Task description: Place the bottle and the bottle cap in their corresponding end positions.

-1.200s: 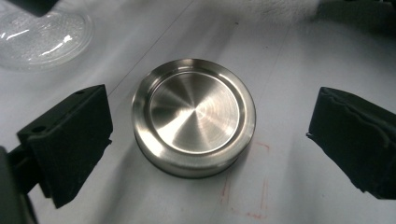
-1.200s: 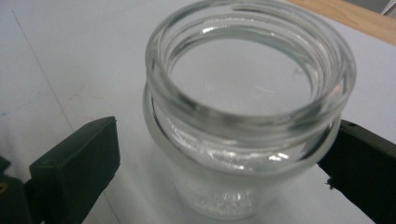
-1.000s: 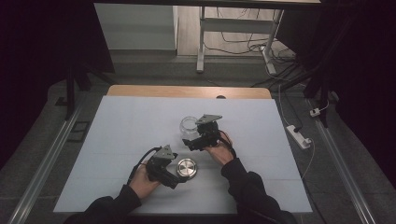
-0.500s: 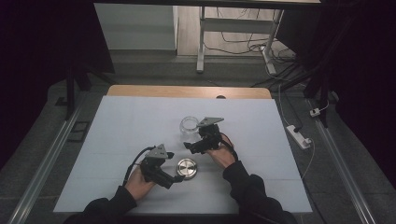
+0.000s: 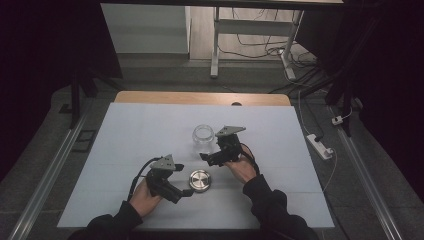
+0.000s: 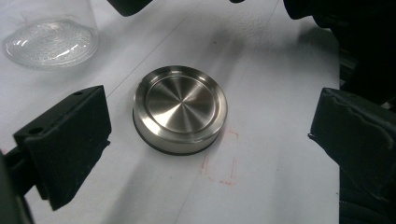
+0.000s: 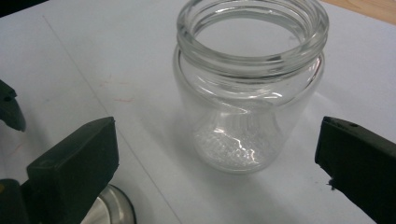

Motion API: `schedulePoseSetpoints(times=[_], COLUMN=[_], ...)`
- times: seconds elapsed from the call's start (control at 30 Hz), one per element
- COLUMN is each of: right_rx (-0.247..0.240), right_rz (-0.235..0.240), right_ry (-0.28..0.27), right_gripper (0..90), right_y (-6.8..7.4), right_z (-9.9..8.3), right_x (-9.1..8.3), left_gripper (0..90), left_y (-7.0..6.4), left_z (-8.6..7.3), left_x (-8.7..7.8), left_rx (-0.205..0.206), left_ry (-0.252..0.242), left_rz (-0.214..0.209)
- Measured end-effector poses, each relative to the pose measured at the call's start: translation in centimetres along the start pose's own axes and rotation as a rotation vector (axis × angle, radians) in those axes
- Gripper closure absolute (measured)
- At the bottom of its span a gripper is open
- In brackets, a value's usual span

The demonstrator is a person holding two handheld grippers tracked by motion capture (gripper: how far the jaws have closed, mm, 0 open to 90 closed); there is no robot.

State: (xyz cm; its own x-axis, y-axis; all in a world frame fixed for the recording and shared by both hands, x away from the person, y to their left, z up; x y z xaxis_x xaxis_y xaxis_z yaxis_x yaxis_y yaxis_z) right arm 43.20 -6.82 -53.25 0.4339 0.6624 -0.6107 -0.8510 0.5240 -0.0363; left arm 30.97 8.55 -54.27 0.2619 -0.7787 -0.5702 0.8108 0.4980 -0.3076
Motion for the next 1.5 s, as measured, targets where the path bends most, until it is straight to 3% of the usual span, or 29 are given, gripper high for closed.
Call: schedulePoseSetpoints(times=[0.43, 0.87, 1.5], right_rx=[-0.024, -0.028, -0.027], right_rz=[0.026, 0.053, 0.053], right_ry=[-0.014, -0.004, 0.002], right_gripper=[0.0, 0.0, 0.0], right_y=[1.3, 2.3, 3.5], right_z=[0.0, -0.6, -3.0], right_x=[-1.6, -3.2, -6.0], left_gripper=[0.0, 0.0, 0.0], left_y=[-0.4, -0.2, 0.0], left_z=[-0.5, -1.3, -3.2], left_x=[-1.2, -3.0, -5.6], left_rx=[0.000, -0.041, -0.082], left_ry=[0.005, 0.001, 0.003], left_rz=[0.006, 0.020, 0.080])
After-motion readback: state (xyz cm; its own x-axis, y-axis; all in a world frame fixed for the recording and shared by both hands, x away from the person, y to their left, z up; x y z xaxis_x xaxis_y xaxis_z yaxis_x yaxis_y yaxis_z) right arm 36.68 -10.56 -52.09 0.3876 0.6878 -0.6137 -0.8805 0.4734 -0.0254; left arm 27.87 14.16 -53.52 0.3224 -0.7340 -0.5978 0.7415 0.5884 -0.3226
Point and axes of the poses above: each handheld gripper's, and its own axes: x roughly forward along the jaws, z roughly out of its top, y roughly to its left, the point moved 6 cm from there along x, roughly forward along the jaws, and after that the axes turned 7 degrees about -x, right-handed, at the moved point
